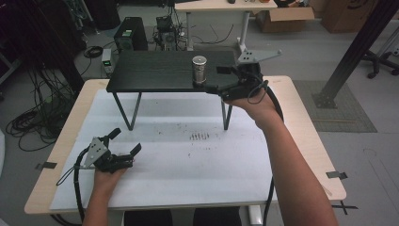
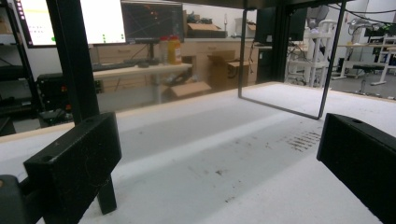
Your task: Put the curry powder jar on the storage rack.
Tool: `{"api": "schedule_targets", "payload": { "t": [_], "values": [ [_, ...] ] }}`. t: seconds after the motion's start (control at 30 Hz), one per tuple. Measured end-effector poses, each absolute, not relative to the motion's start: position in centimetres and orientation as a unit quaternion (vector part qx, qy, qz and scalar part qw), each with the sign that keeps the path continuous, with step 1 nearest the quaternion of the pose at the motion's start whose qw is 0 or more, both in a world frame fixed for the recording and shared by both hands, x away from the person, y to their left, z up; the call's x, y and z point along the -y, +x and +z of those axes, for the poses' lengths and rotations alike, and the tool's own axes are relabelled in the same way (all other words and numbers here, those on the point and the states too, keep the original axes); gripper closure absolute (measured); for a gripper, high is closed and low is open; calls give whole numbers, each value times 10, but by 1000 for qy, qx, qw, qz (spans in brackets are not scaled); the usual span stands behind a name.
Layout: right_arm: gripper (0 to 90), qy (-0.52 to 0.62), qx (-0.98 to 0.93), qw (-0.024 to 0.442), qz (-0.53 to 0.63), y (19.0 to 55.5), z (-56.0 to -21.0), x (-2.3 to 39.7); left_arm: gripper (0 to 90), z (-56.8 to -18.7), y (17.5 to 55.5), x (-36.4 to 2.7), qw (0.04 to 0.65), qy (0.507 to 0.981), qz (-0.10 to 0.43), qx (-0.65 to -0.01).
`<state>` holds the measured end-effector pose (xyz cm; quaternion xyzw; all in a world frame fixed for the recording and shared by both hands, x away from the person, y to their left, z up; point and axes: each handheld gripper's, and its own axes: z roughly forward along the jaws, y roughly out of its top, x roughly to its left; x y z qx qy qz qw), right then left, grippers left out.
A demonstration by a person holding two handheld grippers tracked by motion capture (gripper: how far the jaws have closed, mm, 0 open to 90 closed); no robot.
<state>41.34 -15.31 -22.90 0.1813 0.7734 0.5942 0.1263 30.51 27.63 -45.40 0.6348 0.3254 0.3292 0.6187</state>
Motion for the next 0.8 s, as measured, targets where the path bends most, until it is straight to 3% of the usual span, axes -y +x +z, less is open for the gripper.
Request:
{"api": "schedule_targets", "payload": {
  "t": [0.8],
  "values": [
    [16, 151, -762, 118, 618, 386, -274, 153, 2, -454, 305, -276, 619, 635, 330, -325]
  ]
}}
